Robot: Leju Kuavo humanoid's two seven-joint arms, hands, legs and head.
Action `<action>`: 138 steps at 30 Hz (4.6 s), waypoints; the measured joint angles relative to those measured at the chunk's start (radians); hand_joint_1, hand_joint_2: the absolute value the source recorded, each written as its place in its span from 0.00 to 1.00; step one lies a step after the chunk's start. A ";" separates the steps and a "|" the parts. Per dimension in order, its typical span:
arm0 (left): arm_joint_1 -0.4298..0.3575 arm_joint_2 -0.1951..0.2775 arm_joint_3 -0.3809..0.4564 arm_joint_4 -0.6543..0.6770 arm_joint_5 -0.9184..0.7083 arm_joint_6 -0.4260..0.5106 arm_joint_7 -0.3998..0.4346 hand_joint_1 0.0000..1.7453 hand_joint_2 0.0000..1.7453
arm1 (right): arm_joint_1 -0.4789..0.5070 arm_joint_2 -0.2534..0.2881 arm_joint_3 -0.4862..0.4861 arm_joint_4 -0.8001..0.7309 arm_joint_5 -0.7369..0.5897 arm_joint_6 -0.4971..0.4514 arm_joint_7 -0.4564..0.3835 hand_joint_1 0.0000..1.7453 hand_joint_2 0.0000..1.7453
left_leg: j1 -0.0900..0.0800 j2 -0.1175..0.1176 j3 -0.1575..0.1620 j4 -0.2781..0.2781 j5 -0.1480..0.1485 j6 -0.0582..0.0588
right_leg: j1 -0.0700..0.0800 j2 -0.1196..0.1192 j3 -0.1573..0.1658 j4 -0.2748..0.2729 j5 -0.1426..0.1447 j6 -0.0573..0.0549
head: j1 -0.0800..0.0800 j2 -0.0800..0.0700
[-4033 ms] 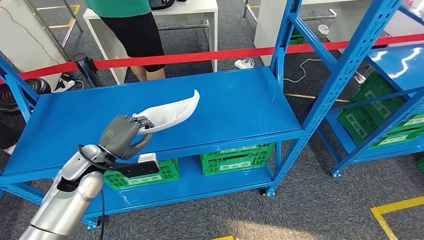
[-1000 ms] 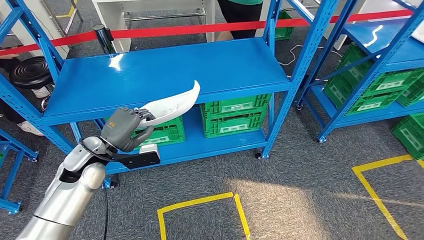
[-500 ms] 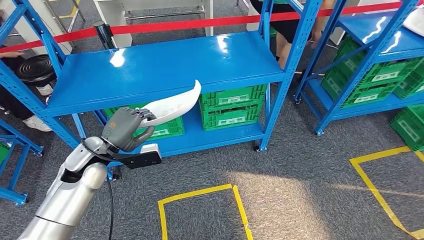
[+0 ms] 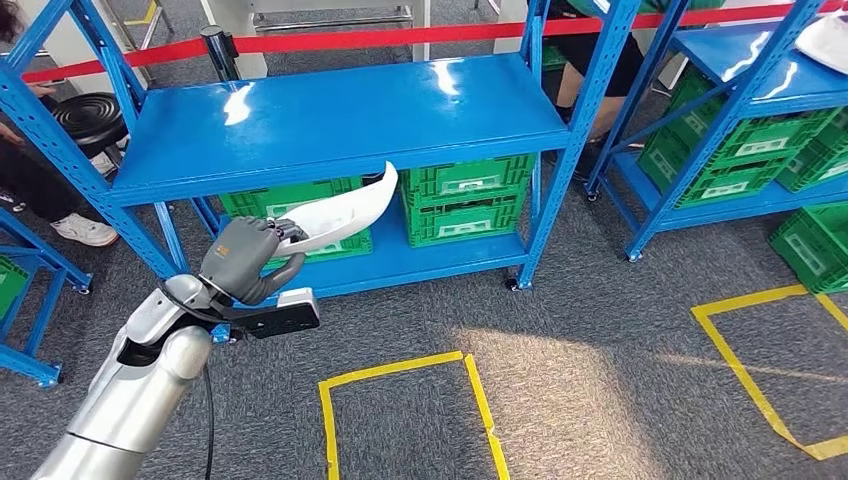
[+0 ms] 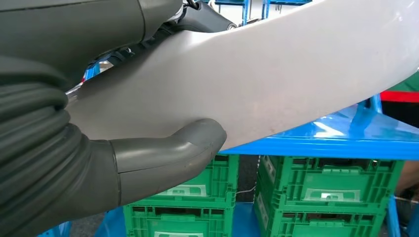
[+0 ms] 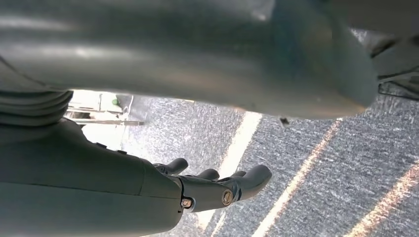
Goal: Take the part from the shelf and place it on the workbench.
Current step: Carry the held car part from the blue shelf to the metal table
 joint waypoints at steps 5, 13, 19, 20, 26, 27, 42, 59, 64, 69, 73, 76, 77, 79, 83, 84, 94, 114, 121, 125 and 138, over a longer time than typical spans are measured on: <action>0.003 0.004 0.000 0.001 0.001 0.000 0.000 1.00 1.00 | 0.000 0.000 0.000 0.000 0.005 -0.008 0.000 0.00 0.00 | 0.001 -0.001 -0.020 0.023 -0.016 -0.031 | -0.002 -0.004 -0.013 -0.025 0.027 -0.031 | 0.000 0.000; 0.026 0.008 0.001 0.000 0.001 0.008 0.004 1.00 1.00 | 0.001 0.001 0.000 -0.001 0.015 -0.016 0.001 0.00 0.00 | 0.004 0.013 0.023 0.140 -0.096 -0.046 | -0.003 -0.016 -0.094 -0.021 0.088 -0.034 | -0.002 0.000; 0.043 0.002 0.002 -0.014 -0.013 0.047 0.007 1.00 1.00 | 0.005 0.001 0.000 -0.001 0.008 -0.035 0.002 0.00 0.00 | -0.007 0.021 0.107 -0.018 -0.090 0.003 | 0.001 -0.047 -0.103 -0.015 0.107 -0.002 | -0.001 0.000; 0.048 0.002 0.003 -0.014 -0.010 0.047 0.005 1.00 1.00 | 0.005 0.001 0.000 -0.001 0.008 -0.037 0.002 0.00 0.00 | -0.006 0.014 0.103 -0.019 -0.083 0.011 | 0.001 -0.044 -0.109 -0.005 0.096 0.004 | -0.001 0.000; 0.080 0.002 0.003 -0.017 0.011 0.042 -0.017 1.00 1.00 | 0.010 0.001 0.000 -0.001 0.009 -0.050 0.002 0.00 0.00 | -0.010 -0.037 0.061 -0.015 -0.047 0.026 | 0.001 -0.005 -0.199 0.254 -0.045 0.008 | 0.003 0.000; 0.085 0.002 0.004 -0.018 0.012 0.042 -0.017 1.00 1.00 | 0.010 0.001 0.000 -0.001 0.009 -0.050 0.002 0.00 0.00 | -0.012 -0.047 0.057 -0.013 -0.044 0.026 | 0.004 0.000 -0.174 0.221 -0.024 0.002 | 0.003 0.000; 0.094 0.010 0.013 -0.039 0.011 0.035 -0.053 1.00 1.00 | 0.008 -0.003 0.000 -0.002 0.021 -0.050 0.016 0.00 0.00 | 0.008 -0.005 -0.093 0.258 -0.142 -0.043 | -0.002 -0.044 -0.028 -0.040 0.049 -0.041 | -0.009 0.000; 0.166 0.020 0.055 -0.085 0.031 0.047 -0.072 1.00 1.00 | 0.009 -0.004 0.000 -0.003 0.035 -0.050 0.018 0.00 0.00 | 0.005 -0.078 0.013 -0.001 -0.010 0.009 | -0.004 0.014 -0.102 0.157 -0.029 -0.003 | -0.002 0.000; 0.168 0.021 0.070 -0.086 0.044 0.042 -0.079 1.00 1.00 | 0.005 -0.005 0.001 -0.003 0.037 -0.053 0.010 0.00 0.00 | 0.010 -0.135 -0.002 -0.004 0.005 -0.021 | -0.001 0.063 -0.021 -0.012 0.015 -0.014 | -0.002 0.000; 0.170 0.028 0.086 -0.084 0.058 0.018 -0.086 1.00 1.00 | 0.005 -0.005 0.001 -0.003 0.038 -0.057 0.023 0.00 0.00 | 0.005 -0.034 -0.075 0.140 -0.080 -0.040 | -0.003 -0.003 -0.016 -0.029 0.030 -0.041 | -0.010 0.000; 0.174 0.030 0.092 -0.076 0.060 0.004 -0.083 1.00 1.00 | 0.008 -0.005 0.001 -0.003 0.038 -0.057 0.029 0.00 0.00 | 0.007 -0.002 -0.100 0.233 -0.102 -0.046 | 0.000 -0.060 -0.019 -0.028 0.029 -0.043 | -0.011 0.000; 0.173 0.033 0.102 -0.074 0.056 0.014 -0.090 1.00 1.00 | 0.007 -0.005 0.001 -0.003 0.039 -0.057 0.029 0.00 0.00 | 0.002 0.053 0.007 0.048 -0.035 -0.037 | 0.004 -0.097 -0.020 -0.020 0.024 -0.034 | -0.010 0.000; 0.173 0.033 0.104 -0.075 0.050 0.023 -0.092 1.00 1.00 | 0.007 -0.005 0.001 -0.003 0.039 -0.057 0.029 0.00 0.00 | -0.001 0.066 0.026 0.011 -0.028 -0.029 | 0.007 -0.107 -0.020 -0.018 0.022 -0.029 | -0.009 0.000; 0.174 0.033 0.106 -0.075 0.037 0.040 -0.092 1.00 1.00 | 0.005 -0.005 0.001 -0.003 0.038 -0.057 0.029 0.00 0.00 | -0.006 0.055 0.029 -0.005 -0.026 -0.013 | 0.011 -0.129 -0.020 -0.017 0.021 -0.020 | -0.005 0.000; 0.176 0.033 0.115 -0.078 0.017 0.061 -0.089 1.00 1.00 | 0.002 -0.005 0.001 -0.003 0.036 -0.056 0.029 0.00 0.00 | 0.002 0.010 0.022 -0.011 -0.012 0.009 | 0.003 -0.055 -0.051 0.057 -0.032 0.003 | -0.003 0.000; 0.176 0.030 0.116 -0.079 0.015 0.065 -0.089 1.00 1.00 | 0.003 -0.005 0.001 -0.003 0.035 -0.056 0.029 0.00 0.00 | 0.002 -0.001 0.018 -0.011 -0.010 0.013 | 0.001 -0.026 -0.077 0.117 -0.064 0.005 | -0.002 0.000; 0.187 0.021 0.126 -0.080 0.001 0.079 -0.089 1.00 1.00 | 0.007 -0.005 0.001 -0.003 0.023 -0.056 0.025 0.00 0.00 | 0.004 -0.124 -0.007 -0.003 0.010 -0.018 | -0.006 0.063 -0.020 -0.005 0.004 -0.010 | -0.002 0.000; 0.191 0.030 0.161 -0.099 -0.013 0.093 -0.071 1.00 1.00 | 0.000 -0.006 0.001 -0.003 0.028 -0.051 0.051 0.00 0.00 | -0.003 0.008 0.016 -0.013 -0.004 0.016 | 0.007 -0.043 -0.050 0.074 -0.045 -0.003 | -0.005 0.000; 0.193 0.026 0.162 -0.099 -0.014 0.093 -0.071 1.00 1.00 | 0.006 -0.006 0.001 -0.003 0.034 -0.050 0.054 0.00 0.00 | -0.002 -0.091 -0.003 -0.002 0.009 0.011 | -0.004 0.029 -0.072 0.108 -0.020 -0.005 | -0.005 0.000; 0.190 0.025 0.166 -0.097 -0.014 0.089 -0.073 1.00 1.00 | 0.002 -0.005 0.001 -0.003 0.035 -0.052 0.045 0.00 0.00 | 0.000 -0.135 -0.016 -0.005 0.021 -0.016 | -0.001 0.054 -0.023 -0.004 0.009 -0.014 | -0.005 0.000; 0.166 0.018 0.175 -0.073 -0.014 0.077 -0.087 1.00 1.00 | 0.004 0.002 0.001 -0.003 0.037 -0.060 0.063 0.00 0.00 | -0.008 0.084 0.018 0.015 -0.025 -0.027 | 0.013 -0.112 -0.021 -0.017 0.021 -0.037 | -0.011 0.000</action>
